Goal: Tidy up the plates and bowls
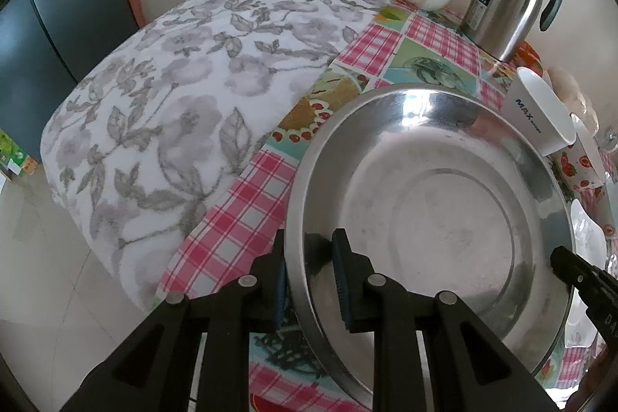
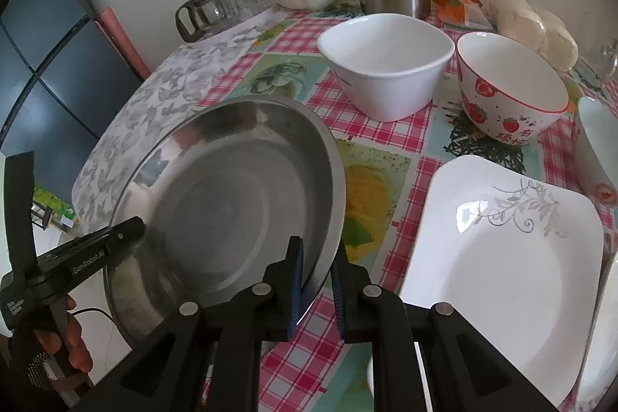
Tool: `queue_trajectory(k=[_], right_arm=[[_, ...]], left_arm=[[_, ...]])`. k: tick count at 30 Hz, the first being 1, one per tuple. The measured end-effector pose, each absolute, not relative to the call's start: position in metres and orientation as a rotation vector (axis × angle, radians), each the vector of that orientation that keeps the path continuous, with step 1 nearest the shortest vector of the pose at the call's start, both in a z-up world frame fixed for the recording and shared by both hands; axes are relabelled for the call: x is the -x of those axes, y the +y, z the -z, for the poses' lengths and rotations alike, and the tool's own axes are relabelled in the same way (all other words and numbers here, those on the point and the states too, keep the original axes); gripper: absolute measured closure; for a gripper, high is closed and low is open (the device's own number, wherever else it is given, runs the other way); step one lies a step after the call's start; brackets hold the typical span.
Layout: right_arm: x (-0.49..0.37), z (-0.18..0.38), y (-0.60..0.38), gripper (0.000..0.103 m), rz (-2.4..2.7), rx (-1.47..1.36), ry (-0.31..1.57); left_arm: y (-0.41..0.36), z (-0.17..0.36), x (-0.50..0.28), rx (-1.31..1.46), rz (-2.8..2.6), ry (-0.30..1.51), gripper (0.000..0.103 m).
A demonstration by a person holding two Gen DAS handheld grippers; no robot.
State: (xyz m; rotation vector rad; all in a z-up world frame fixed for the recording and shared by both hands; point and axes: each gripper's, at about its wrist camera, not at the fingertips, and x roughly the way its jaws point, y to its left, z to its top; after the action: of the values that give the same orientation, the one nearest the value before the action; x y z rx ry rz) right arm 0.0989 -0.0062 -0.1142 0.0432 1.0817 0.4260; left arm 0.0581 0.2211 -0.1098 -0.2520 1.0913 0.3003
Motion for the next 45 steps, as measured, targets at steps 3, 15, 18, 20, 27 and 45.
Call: queue_trajectory(k=[3,15,18,20,27,45], right_arm=[[-0.095,0.108,-0.009,0.088,-0.434,-0.043,1.062],[-0.083,0.073,-0.045,0.088,-0.421,-0.086,0.975],[-0.080,0.067,-0.061,0.088,-0.400,-0.110,0.969],[-0.077,0.061,-0.076,0.088,-0.374,-0.122,0.959],[-0.071,0.053,-0.125,0.091,-0.327,-0.202,0.927],[-0.083,0.100,-0.148,0.092,-0.185,-0.177,1.097]], left_arm=[[0.218,0.100,-0.055,0.244,-0.303,1.079,0.080],[0.181,0.049,-0.056,0.187,-0.277,1.008,0.081],[0.166,0.038,-0.061,0.167,-0.256,0.998,0.081],[0.152,0.030,-0.065,0.149,-0.235,0.991,0.082],[0.092,0.019,-0.082,0.081,-0.103,0.989,0.085],[0.122,0.076,-0.096,0.245,-0.117,1.105,0.057]])
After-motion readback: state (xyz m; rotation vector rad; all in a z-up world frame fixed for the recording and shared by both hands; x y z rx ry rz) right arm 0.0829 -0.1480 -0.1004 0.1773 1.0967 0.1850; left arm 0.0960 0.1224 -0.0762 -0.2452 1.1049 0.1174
